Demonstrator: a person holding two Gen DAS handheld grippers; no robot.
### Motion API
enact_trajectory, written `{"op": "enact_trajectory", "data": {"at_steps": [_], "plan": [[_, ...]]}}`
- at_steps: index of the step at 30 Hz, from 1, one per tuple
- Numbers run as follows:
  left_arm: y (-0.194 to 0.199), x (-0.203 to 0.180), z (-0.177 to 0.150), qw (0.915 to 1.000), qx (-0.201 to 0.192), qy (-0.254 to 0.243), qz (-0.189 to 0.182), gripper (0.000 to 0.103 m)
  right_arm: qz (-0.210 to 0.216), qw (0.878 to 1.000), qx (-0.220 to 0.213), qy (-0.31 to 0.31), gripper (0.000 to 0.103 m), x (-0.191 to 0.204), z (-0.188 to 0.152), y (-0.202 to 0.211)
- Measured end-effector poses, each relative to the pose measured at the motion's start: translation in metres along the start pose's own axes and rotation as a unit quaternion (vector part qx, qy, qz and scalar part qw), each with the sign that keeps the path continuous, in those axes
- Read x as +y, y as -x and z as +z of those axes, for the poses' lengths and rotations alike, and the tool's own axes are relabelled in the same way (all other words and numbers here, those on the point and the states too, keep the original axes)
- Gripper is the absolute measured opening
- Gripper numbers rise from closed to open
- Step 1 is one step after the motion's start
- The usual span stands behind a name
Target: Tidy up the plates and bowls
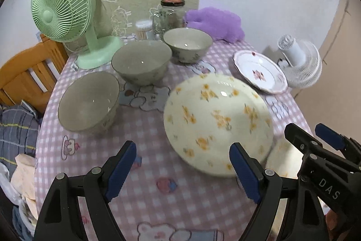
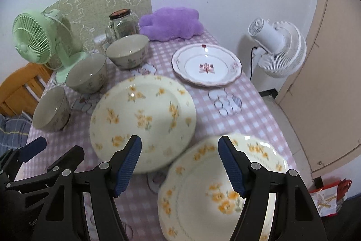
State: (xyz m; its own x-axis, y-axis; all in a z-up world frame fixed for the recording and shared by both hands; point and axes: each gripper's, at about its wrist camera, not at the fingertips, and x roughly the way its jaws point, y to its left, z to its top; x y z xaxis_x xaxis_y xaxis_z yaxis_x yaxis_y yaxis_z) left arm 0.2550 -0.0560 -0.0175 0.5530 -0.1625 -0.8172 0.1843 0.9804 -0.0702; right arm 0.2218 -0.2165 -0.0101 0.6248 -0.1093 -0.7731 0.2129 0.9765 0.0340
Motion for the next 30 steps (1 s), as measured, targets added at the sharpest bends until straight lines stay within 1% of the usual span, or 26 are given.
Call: {"op": "enact_trajectory", "data": {"at_steps": [3, 6, 8, 11, 12, 14, 18, 21, 25, 30], "plan": [[-0.014, -0.001, 0.013, 0.9998, -0.009, 0.006, 0.016, 0.086, 0.004, 1.0, 0.002, 0.012, 0.074, 0.003, 0.016, -0.014], [-0.031, -0.001, 0.024, 0.9995, -0.007, 0.013, 0.028, 0.086, 0.017, 0.999, 0.014, 0.025, 0.074, 0.001, 0.031, -0.039], [-0.045, -0.001, 0.029, 0.9992, -0.001, 0.018, 0.037, 0.086, 0.024, 0.999, 0.022, 0.03, 0.074, 0.0, 0.038, -0.052], [-0.063, -0.004, 0.033, 0.9975, 0.016, 0.013, 0.067, 0.086, 0.036, 0.998, 0.033, 0.041, 0.074, -0.002, 0.046, -0.072], [-0.068, -0.004, 0.034, 0.9969, 0.023, 0.016, 0.073, 0.086, 0.046, 0.997, 0.038, 0.044, 0.074, -0.002, 0.048, -0.08], [-0.077, -0.003, 0.033, 0.996, 0.028, 0.029, 0.08, 0.086, 0.053, 0.996, 0.048, 0.047, 0.074, -0.002, 0.049, -0.092], [-0.097, -0.002, 0.031, 0.9952, 0.044, 0.043, 0.076, 0.084, 0.062, 0.994, 0.072, 0.05, 0.074, -0.004, 0.048, -0.117], [-0.111, 0.0, 0.03, 0.9952, 0.055, 0.048, 0.066, 0.083, 0.068, 0.993, 0.084, 0.052, 0.074, -0.005, 0.047, -0.131], [-0.121, -0.001, 0.027, 0.9949, 0.062, 0.049, 0.062, 0.082, 0.069, 0.991, 0.097, 0.054, 0.074, -0.005, 0.049, -0.148], [-0.132, 0.001, 0.027, 0.9942, 0.074, 0.053, 0.058, 0.078, 0.073, 0.99, 0.111, 0.053, 0.074, -0.004, 0.048, -0.162]]}}
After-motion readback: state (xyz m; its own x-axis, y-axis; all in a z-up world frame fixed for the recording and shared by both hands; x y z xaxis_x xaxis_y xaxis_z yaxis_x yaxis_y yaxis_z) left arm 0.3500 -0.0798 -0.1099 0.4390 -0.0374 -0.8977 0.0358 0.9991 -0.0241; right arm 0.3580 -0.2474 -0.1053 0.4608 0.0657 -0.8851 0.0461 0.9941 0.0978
